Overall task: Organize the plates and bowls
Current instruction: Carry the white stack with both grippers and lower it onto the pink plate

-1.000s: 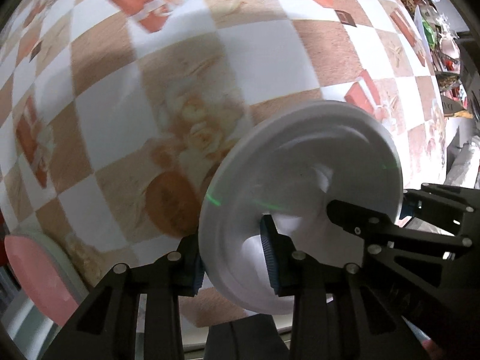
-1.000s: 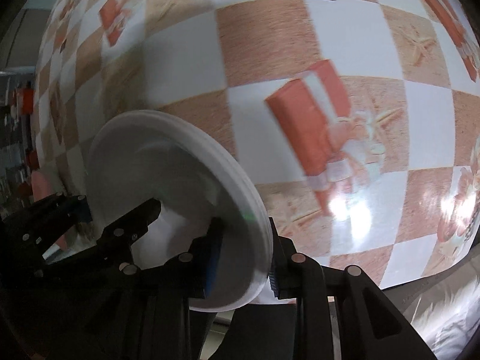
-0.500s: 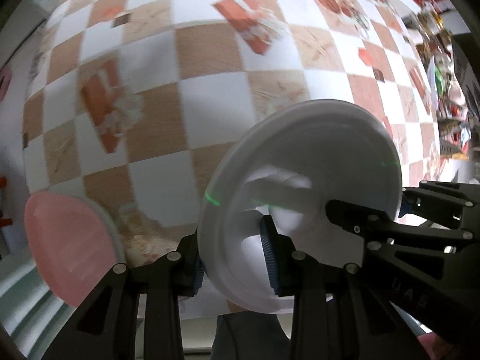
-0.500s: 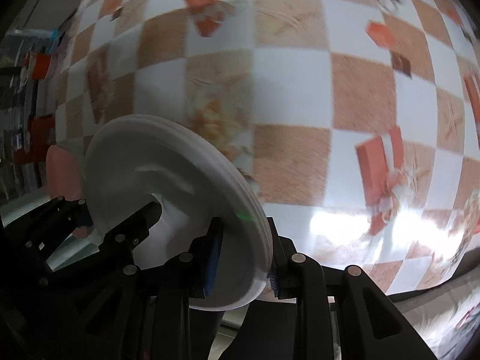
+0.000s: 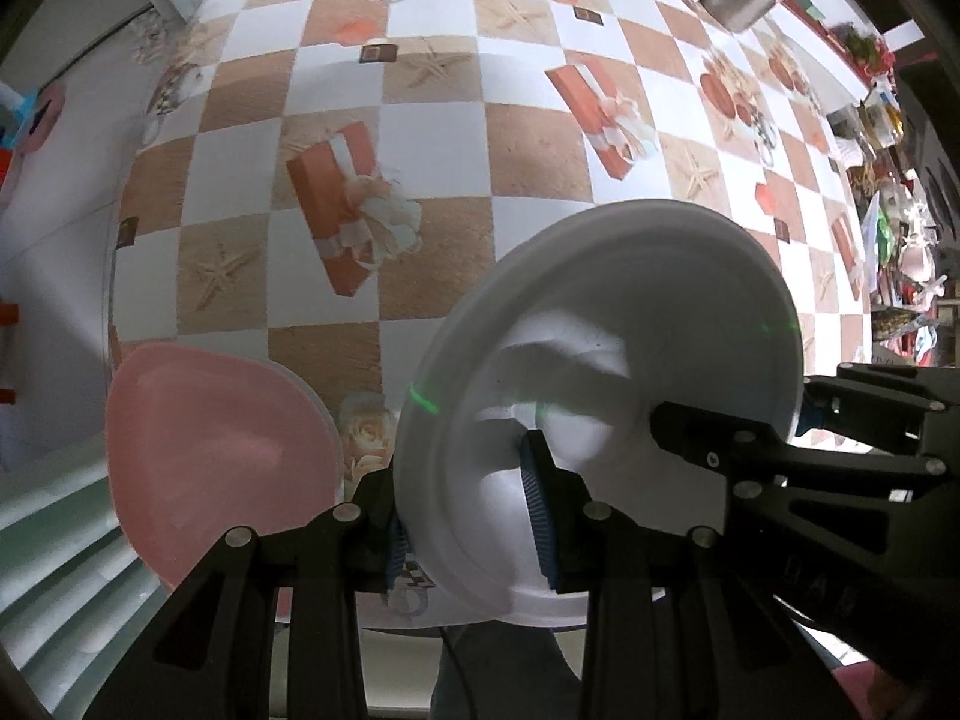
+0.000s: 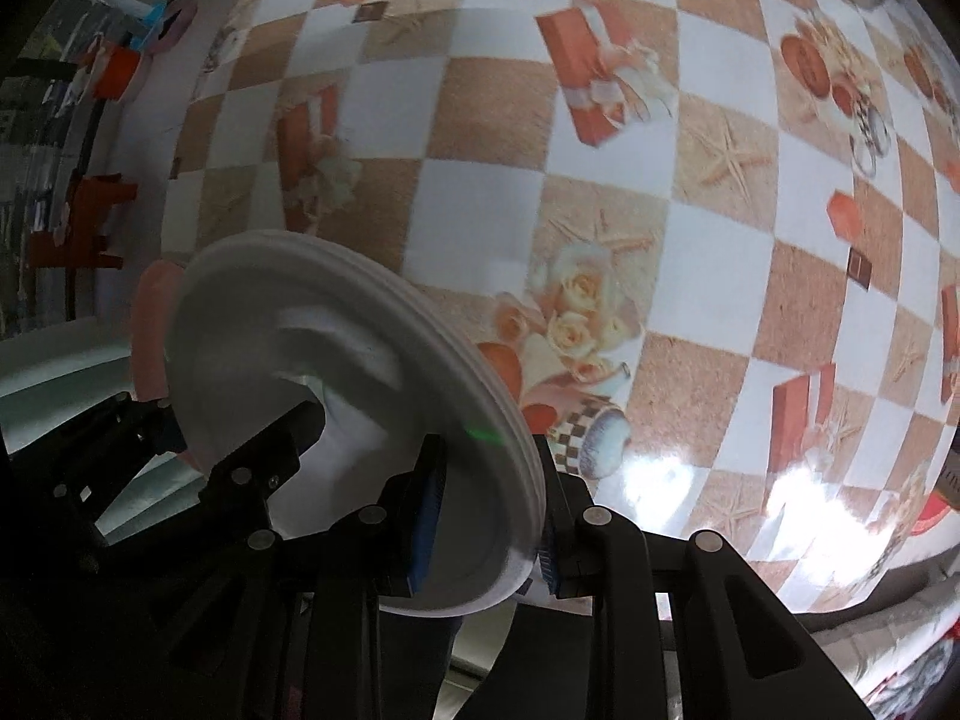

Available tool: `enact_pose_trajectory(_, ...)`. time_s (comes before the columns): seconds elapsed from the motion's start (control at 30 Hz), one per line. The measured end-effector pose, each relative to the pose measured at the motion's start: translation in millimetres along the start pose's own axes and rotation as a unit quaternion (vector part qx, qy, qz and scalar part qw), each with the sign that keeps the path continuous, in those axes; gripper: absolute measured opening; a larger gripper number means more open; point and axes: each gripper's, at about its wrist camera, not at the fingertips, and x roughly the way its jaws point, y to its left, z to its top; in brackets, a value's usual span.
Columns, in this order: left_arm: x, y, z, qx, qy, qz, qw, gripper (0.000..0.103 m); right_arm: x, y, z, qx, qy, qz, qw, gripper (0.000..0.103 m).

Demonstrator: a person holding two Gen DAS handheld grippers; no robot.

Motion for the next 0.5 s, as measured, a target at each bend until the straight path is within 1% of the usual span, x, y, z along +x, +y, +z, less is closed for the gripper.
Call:
enact_pose_trajectory(0.1,-5,-4,3,-0.001,-0.005,-0.001,1.0000,0.036,-2,5,1,-0.003,-0.002,-0.004,1.000,0.030)
enact_pose_trajectory(0.17,0,-11,2,-0.003,-0.008,-0.002,1.0000,0.036,0,12,1,-0.003,-0.003,-0.005,1.000,0.030)
enact_pose_trajectory(0.27,-9,-2,-4,-0.003,-0.013,-0.004,0.9999,0.036,-3,19,-3,-0.005,-0.006,-0.006,1.000,0.030)
enact_pose_trajectory(0.3,-9,-2,-4,-0.004,-0.013,-0.004,0.9999,0.036,-13,13,-11,-0.006,-0.007,-0.006,1.000,0.030)
enact_pose_trajectory(0.33,-9,-2,-4,-0.004,-0.014,-0.005,0.9999,0.036,-26,15,-10,-0.007,-0.007,-0.006,1.000,0.030)
enact_pose_trajectory(0.5,-13,0,-7,-0.004,-0.021,-0.003,0.9998,0.036,-33,18,-12,-0.006,-0.003,0.000,1.000,0.030)
